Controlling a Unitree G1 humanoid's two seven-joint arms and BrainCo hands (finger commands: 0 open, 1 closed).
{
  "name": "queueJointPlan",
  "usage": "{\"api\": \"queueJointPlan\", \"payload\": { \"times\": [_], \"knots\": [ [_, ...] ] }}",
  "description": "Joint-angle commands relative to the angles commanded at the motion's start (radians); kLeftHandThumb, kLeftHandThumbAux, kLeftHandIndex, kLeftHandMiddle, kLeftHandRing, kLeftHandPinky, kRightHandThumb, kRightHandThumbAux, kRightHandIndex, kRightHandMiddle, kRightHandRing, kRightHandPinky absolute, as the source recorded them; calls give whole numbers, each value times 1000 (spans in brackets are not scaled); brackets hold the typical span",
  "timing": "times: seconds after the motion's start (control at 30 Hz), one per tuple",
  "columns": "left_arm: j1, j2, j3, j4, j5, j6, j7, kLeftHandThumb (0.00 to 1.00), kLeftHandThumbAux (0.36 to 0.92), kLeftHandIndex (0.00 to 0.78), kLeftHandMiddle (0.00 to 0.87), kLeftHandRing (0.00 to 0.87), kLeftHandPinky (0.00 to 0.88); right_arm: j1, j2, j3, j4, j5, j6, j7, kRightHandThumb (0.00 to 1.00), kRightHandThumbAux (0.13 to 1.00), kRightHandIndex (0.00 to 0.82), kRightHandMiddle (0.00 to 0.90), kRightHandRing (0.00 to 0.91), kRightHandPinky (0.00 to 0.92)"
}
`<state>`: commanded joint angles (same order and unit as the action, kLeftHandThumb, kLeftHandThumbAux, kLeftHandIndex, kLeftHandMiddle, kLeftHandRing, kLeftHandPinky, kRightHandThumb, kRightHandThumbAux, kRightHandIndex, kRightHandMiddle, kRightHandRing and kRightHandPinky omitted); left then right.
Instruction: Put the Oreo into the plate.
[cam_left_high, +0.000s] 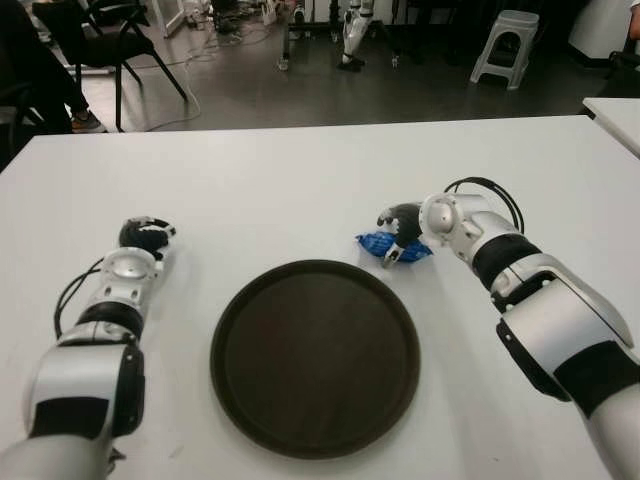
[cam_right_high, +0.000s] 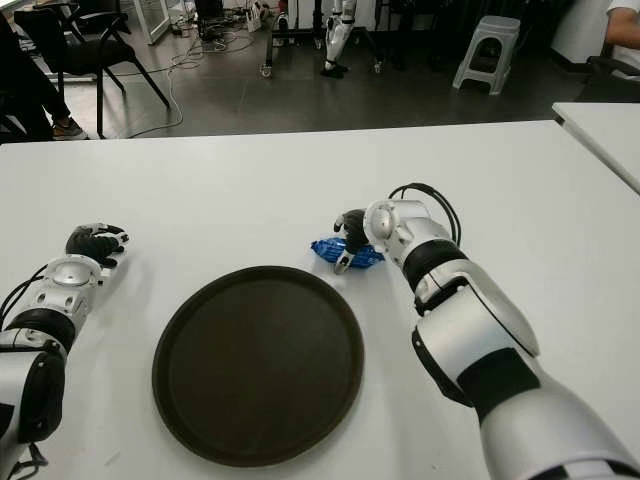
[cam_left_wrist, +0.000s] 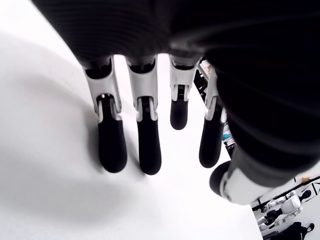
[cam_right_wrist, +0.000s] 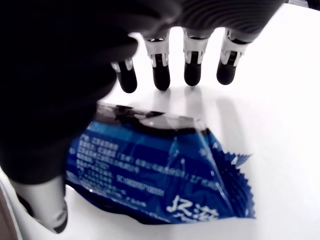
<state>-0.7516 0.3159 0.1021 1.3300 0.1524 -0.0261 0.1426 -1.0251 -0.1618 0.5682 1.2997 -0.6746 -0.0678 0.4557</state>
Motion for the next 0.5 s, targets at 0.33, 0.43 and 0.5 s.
{"api": "queueJointPlan", "payload": {
  "times": [0.33, 0.43, 0.5],
  "knots": [
    [-2, 2, -10, 0, 8, 1, 5, 677, 725, 398, 133, 153, 182, 1, 4, 21, 4, -20, 26, -32, 0, 697, 0, 0, 0, 0],
    [-2, 2, -11, 0, 8, 2, 3, 677, 725, 398, 135, 156, 183, 2, 4, 20, 6, -17, 34, -40, 0, 703, 0, 0, 0, 0],
    [-2, 2, -10, 0, 8, 1, 2, 678, 725, 398, 138, 158, 186, 3, 3, 20, 6, -18, 39, -46, 0, 704, 0, 0, 0, 0]
  ]
}}
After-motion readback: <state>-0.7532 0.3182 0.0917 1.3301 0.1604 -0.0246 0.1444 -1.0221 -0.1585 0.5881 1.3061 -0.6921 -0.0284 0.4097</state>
